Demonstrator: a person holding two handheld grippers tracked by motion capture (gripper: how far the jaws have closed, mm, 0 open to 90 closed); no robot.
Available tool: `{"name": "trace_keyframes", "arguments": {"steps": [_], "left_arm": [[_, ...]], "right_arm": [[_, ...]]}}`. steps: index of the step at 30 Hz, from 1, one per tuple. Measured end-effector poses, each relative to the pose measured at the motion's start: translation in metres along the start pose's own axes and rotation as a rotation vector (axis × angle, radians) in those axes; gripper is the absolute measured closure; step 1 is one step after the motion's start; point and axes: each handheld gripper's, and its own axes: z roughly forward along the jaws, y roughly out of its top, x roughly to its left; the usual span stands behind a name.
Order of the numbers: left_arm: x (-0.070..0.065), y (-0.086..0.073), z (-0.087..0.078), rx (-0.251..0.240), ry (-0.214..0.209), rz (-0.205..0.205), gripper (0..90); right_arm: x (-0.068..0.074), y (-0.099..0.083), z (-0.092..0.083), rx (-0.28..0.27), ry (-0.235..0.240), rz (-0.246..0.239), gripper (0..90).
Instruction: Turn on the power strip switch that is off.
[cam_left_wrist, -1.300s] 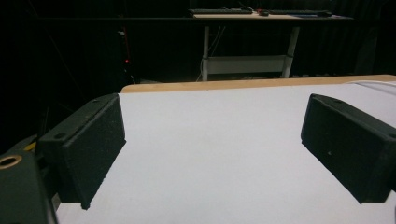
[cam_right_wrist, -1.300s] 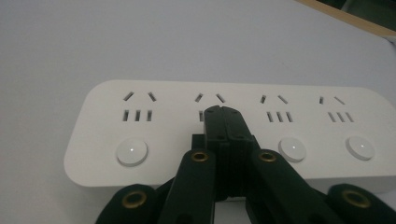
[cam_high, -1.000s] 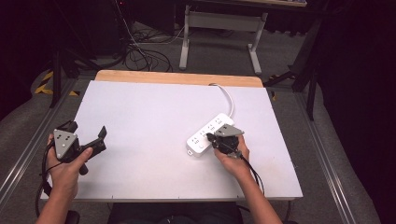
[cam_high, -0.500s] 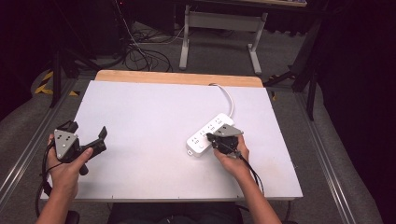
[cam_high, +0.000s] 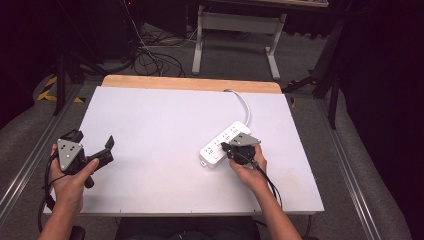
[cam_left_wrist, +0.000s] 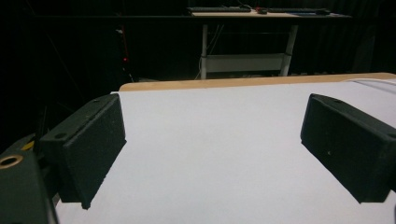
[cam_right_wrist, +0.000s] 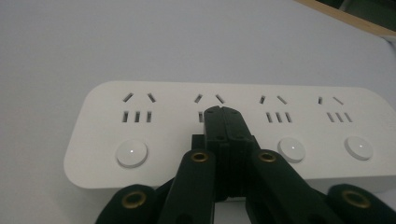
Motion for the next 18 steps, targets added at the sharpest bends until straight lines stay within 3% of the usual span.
{"name": "trace_keyframes", "arguments": {"steps": [6,9,18], "left_arm": [[-0.0001,-0.0001,0.0001,0.002,-0.003,0.002,7.2],[-0.0004,-0.0002,0.0004,0.000,-0.004,0.001,7.2],[-0.0008,-0.0005,0.0009,0.003,-0.003,-0.003,7.2]], "right_arm": [[-0.0029,-0.0007,-0.0015,0.001,0.010,0.019,90.0],[-0.0008,-0.0007,-0.0011,-0.001,-0.002,-0.003,90.0],[-0.0011,-0.0018,0.0001,-0.017,0.005,0.005,90.0]]}}
